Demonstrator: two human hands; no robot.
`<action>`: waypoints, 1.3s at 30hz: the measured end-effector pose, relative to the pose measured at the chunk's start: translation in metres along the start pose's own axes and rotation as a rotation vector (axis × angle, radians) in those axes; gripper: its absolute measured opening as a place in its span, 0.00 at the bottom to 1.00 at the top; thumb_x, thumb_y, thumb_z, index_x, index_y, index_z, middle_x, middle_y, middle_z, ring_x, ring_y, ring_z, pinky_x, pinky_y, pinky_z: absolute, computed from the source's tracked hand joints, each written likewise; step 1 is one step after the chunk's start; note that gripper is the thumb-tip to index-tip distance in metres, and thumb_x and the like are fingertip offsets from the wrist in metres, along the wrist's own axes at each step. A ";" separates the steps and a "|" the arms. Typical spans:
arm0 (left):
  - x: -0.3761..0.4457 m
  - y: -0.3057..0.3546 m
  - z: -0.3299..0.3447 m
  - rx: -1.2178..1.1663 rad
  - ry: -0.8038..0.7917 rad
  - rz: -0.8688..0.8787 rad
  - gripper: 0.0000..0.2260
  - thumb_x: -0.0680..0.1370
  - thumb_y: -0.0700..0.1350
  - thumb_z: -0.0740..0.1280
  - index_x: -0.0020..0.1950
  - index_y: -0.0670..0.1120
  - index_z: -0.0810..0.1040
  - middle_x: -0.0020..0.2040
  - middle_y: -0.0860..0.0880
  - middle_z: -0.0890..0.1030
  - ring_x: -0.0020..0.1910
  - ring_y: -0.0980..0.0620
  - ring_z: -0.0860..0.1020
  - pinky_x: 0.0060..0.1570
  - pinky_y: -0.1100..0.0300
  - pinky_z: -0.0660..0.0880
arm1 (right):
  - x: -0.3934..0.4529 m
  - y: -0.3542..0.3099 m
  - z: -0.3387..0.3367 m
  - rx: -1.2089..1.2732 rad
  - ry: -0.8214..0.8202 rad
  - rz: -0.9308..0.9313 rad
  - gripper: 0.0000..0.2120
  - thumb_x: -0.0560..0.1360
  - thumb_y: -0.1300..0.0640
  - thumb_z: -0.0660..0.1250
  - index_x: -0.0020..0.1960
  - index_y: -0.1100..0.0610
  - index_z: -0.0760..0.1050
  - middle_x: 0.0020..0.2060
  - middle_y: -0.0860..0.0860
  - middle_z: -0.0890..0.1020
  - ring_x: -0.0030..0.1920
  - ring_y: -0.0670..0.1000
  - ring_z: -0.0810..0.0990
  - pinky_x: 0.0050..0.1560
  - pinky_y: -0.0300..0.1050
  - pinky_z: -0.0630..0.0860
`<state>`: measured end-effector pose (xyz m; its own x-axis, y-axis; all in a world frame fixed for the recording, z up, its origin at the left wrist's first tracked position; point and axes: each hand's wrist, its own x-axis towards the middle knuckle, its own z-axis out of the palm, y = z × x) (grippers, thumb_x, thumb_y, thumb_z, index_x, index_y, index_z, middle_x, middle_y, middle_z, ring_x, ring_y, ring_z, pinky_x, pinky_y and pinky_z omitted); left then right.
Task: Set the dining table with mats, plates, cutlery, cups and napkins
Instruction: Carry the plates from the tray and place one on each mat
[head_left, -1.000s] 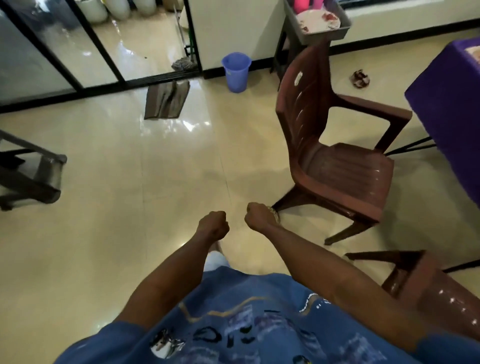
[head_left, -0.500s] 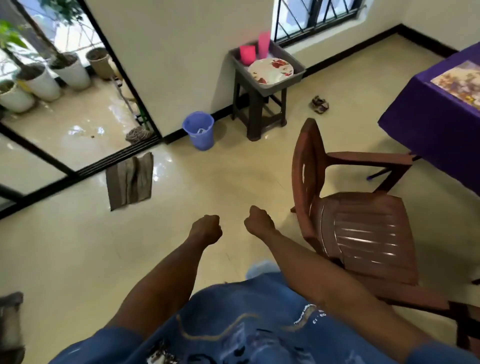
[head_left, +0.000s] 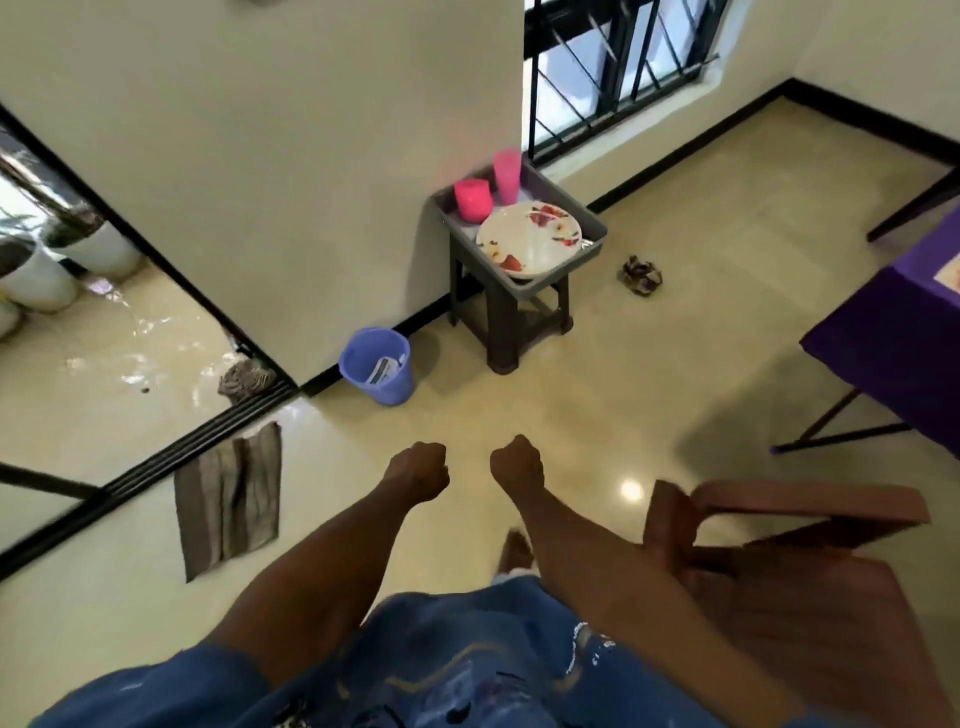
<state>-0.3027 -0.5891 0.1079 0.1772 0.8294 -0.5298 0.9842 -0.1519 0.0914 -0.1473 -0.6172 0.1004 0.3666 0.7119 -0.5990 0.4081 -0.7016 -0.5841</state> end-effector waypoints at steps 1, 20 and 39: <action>0.022 0.004 -0.020 -0.023 0.020 0.002 0.10 0.80 0.47 0.59 0.55 0.44 0.74 0.59 0.42 0.78 0.57 0.40 0.77 0.51 0.54 0.72 | 0.021 -0.013 -0.011 0.006 0.023 -0.033 0.03 0.77 0.63 0.61 0.50 0.59 0.70 0.55 0.61 0.78 0.60 0.61 0.78 0.55 0.47 0.74; 0.414 0.070 -0.251 -0.370 -0.017 0.149 0.15 0.78 0.43 0.66 0.63 0.40 0.76 0.62 0.41 0.78 0.62 0.40 0.76 0.61 0.50 0.73 | 0.376 -0.220 -0.155 -0.315 0.108 -0.120 0.14 0.76 0.61 0.61 0.60 0.65 0.72 0.59 0.62 0.78 0.60 0.61 0.76 0.56 0.49 0.72; 0.705 0.093 -0.286 -1.143 -0.100 -0.542 0.06 0.79 0.42 0.67 0.44 0.42 0.76 0.33 0.48 0.75 0.31 0.53 0.72 0.37 0.60 0.68 | 0.723 -0.249 -0.202 -0.231 -0.156 0.143 0.32 0.70 0.40 0.68 0.65 0.62 0.71 0.58 0.59 0.79 0.59 0.59 0.79 0.58 0.51 0.77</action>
<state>-0.0849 0.1357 -0.0162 -0.2005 0.5877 -0.7838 0.3822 0.7836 0.4898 0.1849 0.0780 -0.0765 0.3090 0.5808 -0.7531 0.5476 -0.7561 -0.3584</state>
